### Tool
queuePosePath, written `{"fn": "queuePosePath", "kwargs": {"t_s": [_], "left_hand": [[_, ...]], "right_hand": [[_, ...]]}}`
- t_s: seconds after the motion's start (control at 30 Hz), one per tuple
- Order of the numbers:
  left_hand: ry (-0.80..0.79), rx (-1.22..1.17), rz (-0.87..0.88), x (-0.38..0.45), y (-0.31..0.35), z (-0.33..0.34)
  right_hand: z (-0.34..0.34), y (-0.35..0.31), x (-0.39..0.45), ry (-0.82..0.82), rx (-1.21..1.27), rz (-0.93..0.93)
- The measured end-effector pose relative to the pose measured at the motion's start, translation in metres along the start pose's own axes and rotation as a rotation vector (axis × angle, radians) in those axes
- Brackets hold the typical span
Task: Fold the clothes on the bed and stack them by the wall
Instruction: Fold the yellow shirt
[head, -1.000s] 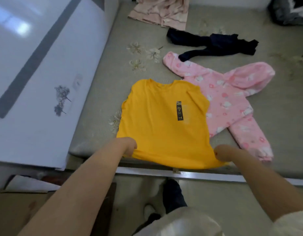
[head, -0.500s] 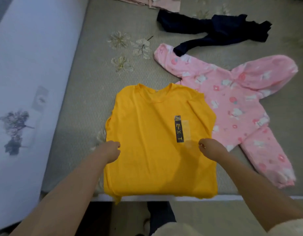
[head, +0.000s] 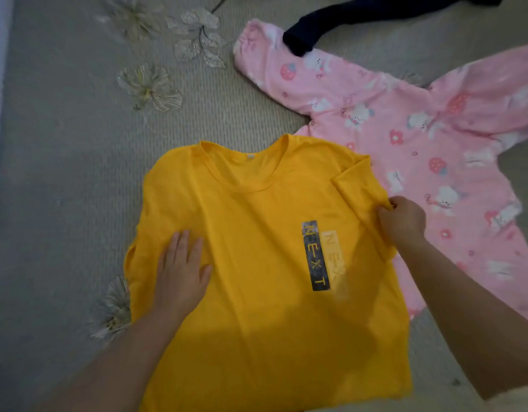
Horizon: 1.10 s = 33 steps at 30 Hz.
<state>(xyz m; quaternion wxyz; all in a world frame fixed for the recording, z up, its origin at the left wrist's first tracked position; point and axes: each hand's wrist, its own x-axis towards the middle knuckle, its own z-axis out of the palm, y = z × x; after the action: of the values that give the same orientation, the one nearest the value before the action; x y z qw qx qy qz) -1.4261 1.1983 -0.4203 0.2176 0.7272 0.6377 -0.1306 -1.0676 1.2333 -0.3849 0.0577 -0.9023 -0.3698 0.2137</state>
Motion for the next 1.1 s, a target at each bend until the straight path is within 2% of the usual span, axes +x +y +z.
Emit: {"fn": "queuePosePath", "kwargs": {"t_s": [0.07,0.17,0.2,0.23,0.3,0.33,0.37,0.4,0.47,0.57,0.6,0.73,0.83,0.93,1.0,1.1], "left_hand": [[-0.041,-0.009,-0.001,-0.002,-0.003,0.01],[-0.022,-0.055,0.012,-0.005,-0.003,0.011],[-0.016,-0.061,0.019,-0.005,-0.003,0.01],[-0.008,-0.071,0.033,-0.003,-0.004,0.007],[0.035,-0.123,0.059,-0.001,-0.007,-0.004],[0.08,-0.156,0.066,0.0,-0.01,-0.01],[0.147,-0.194,0.054,0.001,-0.015,-0.015],[0.225,-0.224,0.023,0.003,-0.02,-0.02],[0.31,-0.315,-0.144,0.007,-0.033,-0.03],[0.248,-0.536,-0.566,0.02,-0.055,-0.035],[0.2,-0.583,-0.626,0.025,-0.06,-0.035],[0.053,-0.722,-0.619,0.031,-0.063,-0.036],[-0.094,-0.784,-0.64,0.031,-0.062,-0.035],[-0.186,-0.974,-0.576,0.027,-0.064,-0.035],[-0.052,-1.104,-0.565,0.023,-0.067,-0.035],[0.419,-1.199,-0.664,0.013,-0.075,-0.039]], "right_hand": [[-0.003,0.0,-0.012,0.182,0.042,-0.118],[0.005,-0.014,-0.055,0.37,0.045,-0.52],[0.015,-0.02,-0.069,0.335,-0.002,-0.614],[0.026,-0.027,-0.081,0.195,-0.076,-0.651],[0.047,-0.038,-0.098,-0.203,-0.311,-0.614],[0.054,-0.04,-0.102,-0.32,-0.404,-0.613],[0.058,-0.043,-0.104,-0.371,-0.424,-0.645],[0.057,-0.047,-0.106,-0.378,-0.405,-0.692],[0.055,-0.051,-0.104,-0.248,-0.297,-0.823],[0.055,-0.064,-0.1,-0.069,-0.17,-0.957],[0.056,-0.072,-0.099,-0.051,-0.154,-0.993],[0.069,-0.122,-0.1,-0.115,-0.084,-1.085],[0.087,-0.173,-0.097,-0.196,-0.102,-1.04],[0.105,-0.224,-0.09,-0.299,-0.232,-1.003],[0.121,-0.252,-0.088,-0.346,-0.386,-1.066],[0.143,-0.27,-0.086,-0.469,-0.679,-1.161]]}}
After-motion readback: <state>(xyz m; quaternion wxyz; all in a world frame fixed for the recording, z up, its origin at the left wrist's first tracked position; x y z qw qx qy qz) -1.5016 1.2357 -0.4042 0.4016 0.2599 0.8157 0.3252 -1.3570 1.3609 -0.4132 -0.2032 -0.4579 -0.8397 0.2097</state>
